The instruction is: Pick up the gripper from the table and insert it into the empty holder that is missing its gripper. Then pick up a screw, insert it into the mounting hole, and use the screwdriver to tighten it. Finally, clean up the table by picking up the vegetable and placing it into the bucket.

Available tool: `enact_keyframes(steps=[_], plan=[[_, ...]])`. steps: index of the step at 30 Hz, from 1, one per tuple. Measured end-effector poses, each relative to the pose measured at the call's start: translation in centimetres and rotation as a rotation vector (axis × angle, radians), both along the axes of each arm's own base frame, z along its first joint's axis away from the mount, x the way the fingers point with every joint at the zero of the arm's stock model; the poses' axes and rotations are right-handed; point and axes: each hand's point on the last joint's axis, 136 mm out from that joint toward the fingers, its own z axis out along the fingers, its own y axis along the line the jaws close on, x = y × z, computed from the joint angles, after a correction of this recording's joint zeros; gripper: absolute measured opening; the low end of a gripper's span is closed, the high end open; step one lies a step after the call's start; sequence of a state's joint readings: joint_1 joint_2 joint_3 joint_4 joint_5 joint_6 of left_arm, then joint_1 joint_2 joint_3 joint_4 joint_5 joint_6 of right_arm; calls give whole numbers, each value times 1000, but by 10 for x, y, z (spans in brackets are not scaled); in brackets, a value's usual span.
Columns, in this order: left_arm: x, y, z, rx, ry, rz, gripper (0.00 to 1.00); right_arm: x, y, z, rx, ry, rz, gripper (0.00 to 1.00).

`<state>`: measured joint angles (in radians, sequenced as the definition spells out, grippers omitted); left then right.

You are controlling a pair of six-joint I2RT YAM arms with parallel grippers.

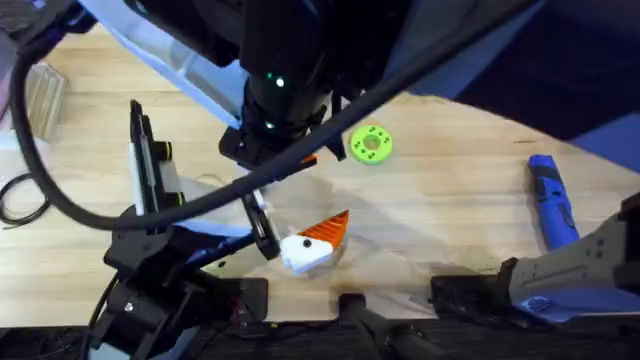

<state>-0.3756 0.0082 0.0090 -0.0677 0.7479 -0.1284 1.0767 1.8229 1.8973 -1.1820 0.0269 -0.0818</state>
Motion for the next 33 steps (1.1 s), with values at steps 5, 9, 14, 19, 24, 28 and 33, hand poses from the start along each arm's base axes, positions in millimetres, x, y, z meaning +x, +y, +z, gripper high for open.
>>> enact_keyframes(steps=[5,9,14,19,24,28,33], plan=[[0,0,0,0,0,0,986,1,-1,0,-3,-4,-2,6],[0,0,0,0,0,-1,985,0,-1,0,-7,-3,-2,6],[-2,-1,0,-2,4,-12,986,-2,-5,-1,-21,6,-6,6],[-2,-1,0,-2,4,-12,986,-1,-6,-1,-23,5,-10,6],[-2,-1,0,-2,4,-12,986,-1,-6,-1,-26,6,-12,6],[-2,-1,0,-2,5,-12,986,0,-9,-2,-36,2,-30,6],[-2,-1,-1,-2,13,-12,986,0,-13,-3,-53,1,-41,6]])
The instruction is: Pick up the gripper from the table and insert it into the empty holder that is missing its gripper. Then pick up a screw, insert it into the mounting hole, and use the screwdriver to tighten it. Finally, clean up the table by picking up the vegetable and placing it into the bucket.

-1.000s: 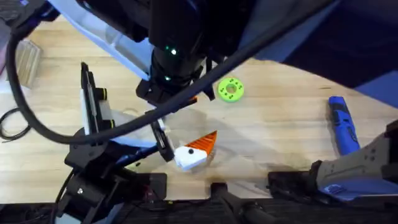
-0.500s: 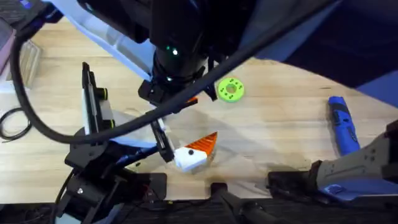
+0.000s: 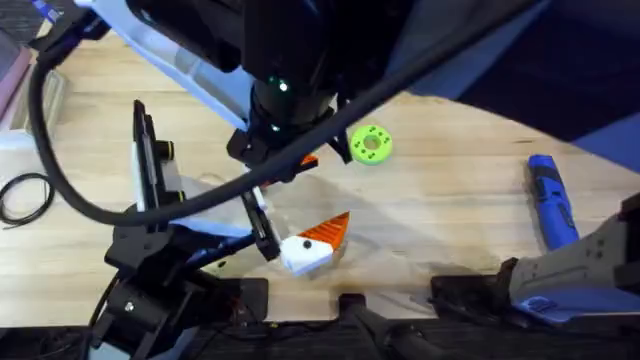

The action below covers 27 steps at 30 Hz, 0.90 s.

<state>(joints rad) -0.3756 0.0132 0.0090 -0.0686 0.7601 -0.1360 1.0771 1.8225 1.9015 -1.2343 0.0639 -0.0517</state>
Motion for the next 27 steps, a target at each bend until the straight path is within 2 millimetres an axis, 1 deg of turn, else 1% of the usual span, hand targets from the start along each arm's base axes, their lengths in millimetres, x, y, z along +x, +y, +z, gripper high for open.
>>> enact_keyframes(steps=[10,18,27], plan=[[0,0,0,0,0,1,985,-1,1,0,6,9,-3,6],[0,0,0,6,-15,2,986,3,8,3,42,-2,-27,6],[1,0,0,10,-22,4,986,6,8,4,52,2,-39,6]])
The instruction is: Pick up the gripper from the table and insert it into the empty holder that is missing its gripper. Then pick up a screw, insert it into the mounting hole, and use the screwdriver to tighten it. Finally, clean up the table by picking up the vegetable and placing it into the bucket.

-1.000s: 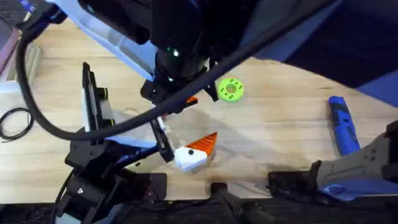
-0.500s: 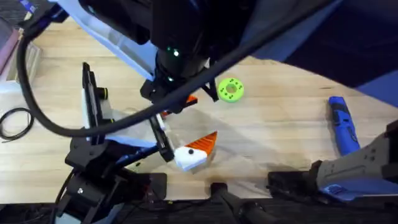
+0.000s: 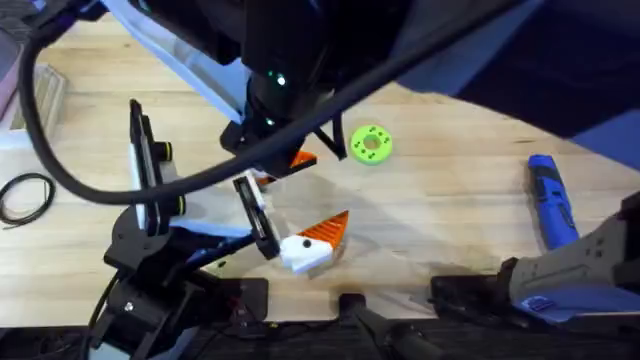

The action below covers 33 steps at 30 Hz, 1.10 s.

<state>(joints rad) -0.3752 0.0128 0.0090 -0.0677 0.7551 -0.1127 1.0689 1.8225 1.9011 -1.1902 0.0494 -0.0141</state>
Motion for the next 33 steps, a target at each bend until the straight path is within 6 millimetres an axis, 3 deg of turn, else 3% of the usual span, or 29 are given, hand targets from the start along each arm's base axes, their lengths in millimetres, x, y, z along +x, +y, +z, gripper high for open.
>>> enact_keyframes(steps=[33], plan=[[1,0,0,-7,17,5,986,-10,-11,-5,-28,81,-68,6]])
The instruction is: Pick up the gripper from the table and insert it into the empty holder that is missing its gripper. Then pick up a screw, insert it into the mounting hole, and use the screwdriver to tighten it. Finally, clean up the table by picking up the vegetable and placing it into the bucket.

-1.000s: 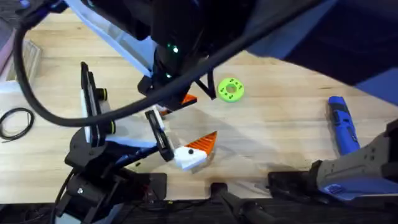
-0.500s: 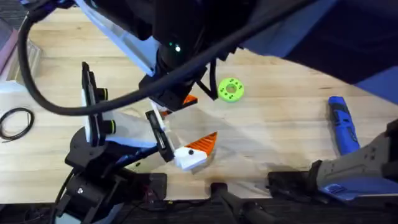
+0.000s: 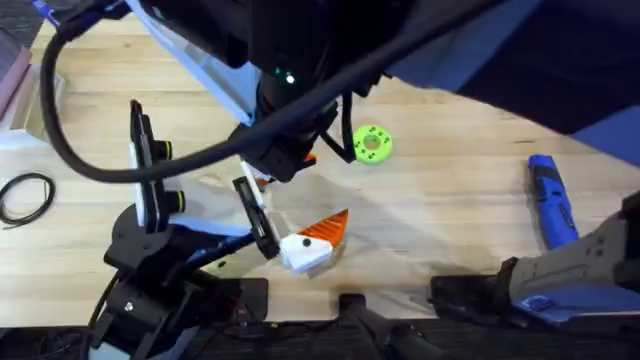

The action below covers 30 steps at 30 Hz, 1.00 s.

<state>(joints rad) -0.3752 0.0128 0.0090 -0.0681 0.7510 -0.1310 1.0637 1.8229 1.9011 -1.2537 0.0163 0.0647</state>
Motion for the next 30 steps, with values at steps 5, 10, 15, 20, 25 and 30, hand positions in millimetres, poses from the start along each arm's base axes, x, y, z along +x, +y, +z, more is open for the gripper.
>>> enact_keyframes(steps=[5,10,15,20,25,30], plan=[[0,0,0,1,-2,0,986,2,6,2,27,-8,2,6],[0,0,0,2,-4,-1,986,2,7,3,30,-10,2,6],[0,0,0,2,-4,-1,986,2,7,3,30,-9,2,6],[0,0,0,2,-4,-1,986,2,7,3,30,-9,3,6],[0,0,0,2,-4,-1,986,2,7,3,30,-10,4,6],[0,0,0,3,-7,-1,986,0,8,3,35,0,8,6]])
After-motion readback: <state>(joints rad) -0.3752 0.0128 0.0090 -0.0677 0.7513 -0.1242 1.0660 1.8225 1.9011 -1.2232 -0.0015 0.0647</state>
